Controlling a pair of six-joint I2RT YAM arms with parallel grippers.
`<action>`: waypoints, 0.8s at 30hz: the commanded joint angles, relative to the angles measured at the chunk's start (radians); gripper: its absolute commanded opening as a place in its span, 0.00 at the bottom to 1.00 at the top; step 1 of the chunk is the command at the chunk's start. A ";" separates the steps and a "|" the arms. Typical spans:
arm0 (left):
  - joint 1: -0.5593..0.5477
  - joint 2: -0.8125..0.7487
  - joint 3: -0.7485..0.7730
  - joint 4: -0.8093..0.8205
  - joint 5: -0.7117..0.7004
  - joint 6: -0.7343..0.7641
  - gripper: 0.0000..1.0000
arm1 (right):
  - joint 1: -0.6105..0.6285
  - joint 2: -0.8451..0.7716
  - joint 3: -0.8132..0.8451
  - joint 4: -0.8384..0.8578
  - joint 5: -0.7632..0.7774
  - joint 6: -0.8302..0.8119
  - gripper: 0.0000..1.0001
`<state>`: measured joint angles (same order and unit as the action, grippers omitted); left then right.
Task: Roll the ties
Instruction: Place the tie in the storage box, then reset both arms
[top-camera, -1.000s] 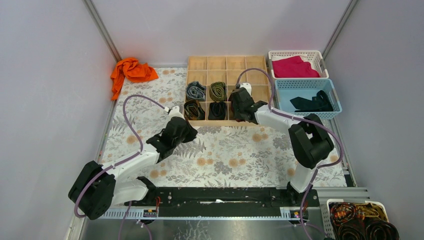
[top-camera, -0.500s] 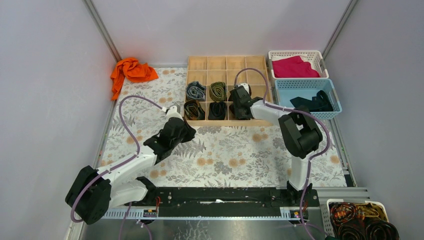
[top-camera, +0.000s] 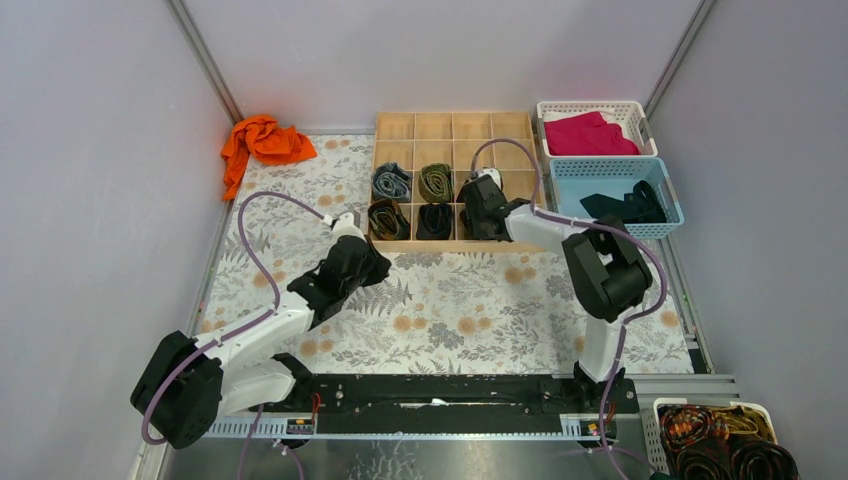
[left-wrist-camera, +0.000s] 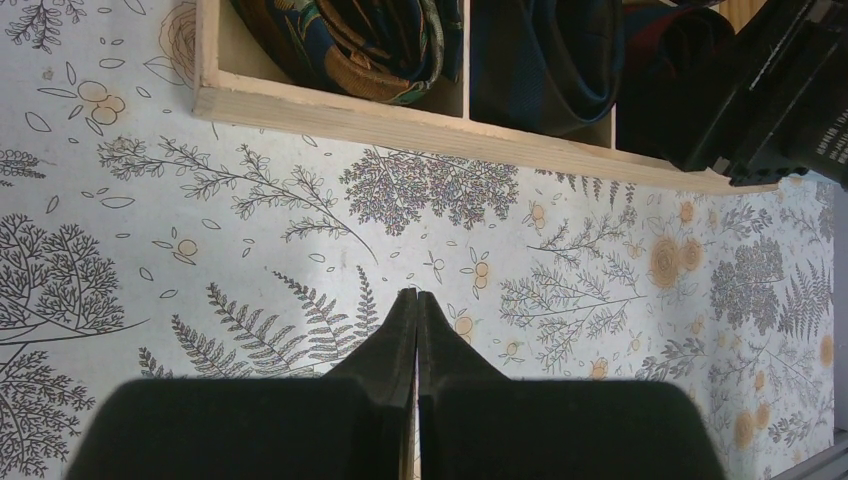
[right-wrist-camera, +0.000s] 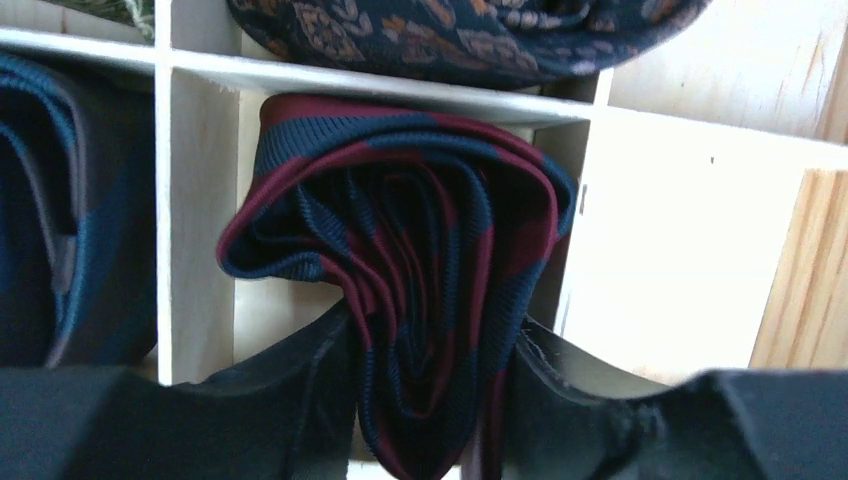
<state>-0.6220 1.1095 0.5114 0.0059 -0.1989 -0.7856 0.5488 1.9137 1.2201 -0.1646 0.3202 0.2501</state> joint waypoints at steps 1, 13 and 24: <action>-0.007 -0.011 -0.015 -0.004 -0.014 0.019 0.00 | -0.008 -0.118 -0.038 -0.008 -0.044 -0.001 0.58; -0.007 -0.020 -0.010 -0.037 -0.020 0.020 0.00 | -0.007 -0.347 -0.090 -0.027 -0.090 0.035 1.00; -0.007 -0.043 -0.006 -0.066 -0.031 0.010 0.00 | -0.008 -0.602 -0.213 0.017 -0.054 0.079 1.00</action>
<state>-0.6220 1.0832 0.5106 -0.0315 -0.2073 -0.7856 0.5468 1.3933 1.0508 -0.1741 0.2424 0.3119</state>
